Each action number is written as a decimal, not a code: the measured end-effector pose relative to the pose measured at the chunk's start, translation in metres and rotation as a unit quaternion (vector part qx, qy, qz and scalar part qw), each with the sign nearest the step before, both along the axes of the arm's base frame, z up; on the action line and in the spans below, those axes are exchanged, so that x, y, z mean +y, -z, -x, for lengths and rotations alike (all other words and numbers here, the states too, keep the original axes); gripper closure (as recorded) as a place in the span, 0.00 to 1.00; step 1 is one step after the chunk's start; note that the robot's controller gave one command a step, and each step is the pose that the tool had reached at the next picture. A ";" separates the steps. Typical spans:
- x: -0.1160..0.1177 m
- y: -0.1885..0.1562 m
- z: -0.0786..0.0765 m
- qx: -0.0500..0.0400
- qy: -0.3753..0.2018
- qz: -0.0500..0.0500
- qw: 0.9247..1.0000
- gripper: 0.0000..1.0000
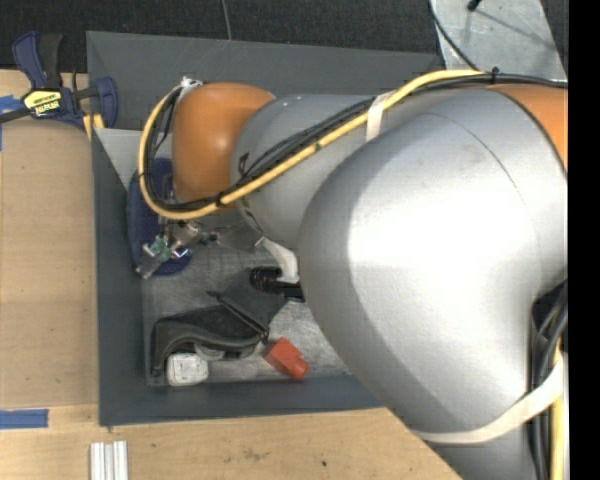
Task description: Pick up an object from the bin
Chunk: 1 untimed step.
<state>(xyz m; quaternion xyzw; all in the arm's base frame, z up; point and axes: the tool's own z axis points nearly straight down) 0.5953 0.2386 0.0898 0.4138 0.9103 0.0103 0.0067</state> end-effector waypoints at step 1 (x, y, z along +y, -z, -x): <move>-0.002 -0.001 -0.002 -0.004 0.000 0.001 1.000 1.00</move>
Offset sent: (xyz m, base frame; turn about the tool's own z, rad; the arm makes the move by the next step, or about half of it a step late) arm 0.0000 0.0000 0.0000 0.0000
